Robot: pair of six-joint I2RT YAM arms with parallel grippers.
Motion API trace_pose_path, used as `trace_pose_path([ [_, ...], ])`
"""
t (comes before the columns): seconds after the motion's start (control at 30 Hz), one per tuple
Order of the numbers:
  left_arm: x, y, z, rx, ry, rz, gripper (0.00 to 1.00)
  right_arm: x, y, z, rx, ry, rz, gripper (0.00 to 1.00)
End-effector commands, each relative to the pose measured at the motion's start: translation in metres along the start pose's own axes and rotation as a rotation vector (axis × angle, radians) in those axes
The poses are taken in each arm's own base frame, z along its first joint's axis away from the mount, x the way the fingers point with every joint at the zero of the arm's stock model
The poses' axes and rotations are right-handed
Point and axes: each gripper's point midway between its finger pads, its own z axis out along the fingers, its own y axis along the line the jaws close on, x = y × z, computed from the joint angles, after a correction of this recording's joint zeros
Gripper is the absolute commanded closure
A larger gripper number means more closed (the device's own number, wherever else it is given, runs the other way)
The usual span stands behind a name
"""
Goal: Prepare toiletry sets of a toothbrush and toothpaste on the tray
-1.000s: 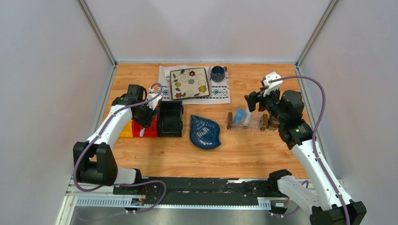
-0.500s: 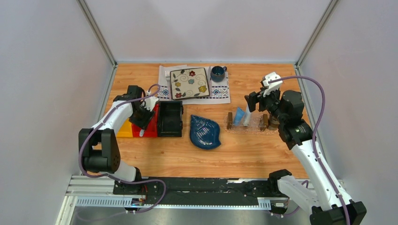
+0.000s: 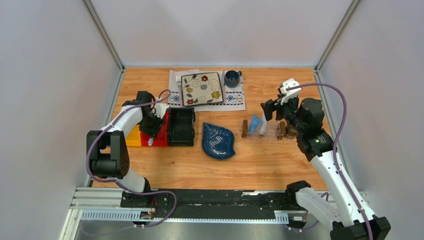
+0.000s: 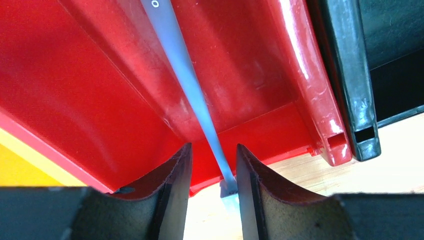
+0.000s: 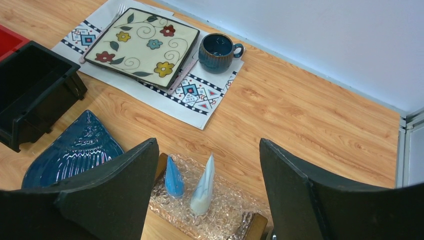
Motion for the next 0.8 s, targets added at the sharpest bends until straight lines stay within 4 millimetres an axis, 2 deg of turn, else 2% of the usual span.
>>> trace_pose_path([
  [0.0,-0.0151,0.0055,-0.0005,-0.002,-0.047,-0.009,0.56,-0.0124,0.0011,-0.0016,-0.009,-0.053,-0.031,0.21],
  [0.77,-0.0167,0.0126,0.0067,-0.052,-0.065,-0.057,0.67,-0.0111,0.0020,-0.0010,-0.015,-0.054,-0.037,0.21],
])
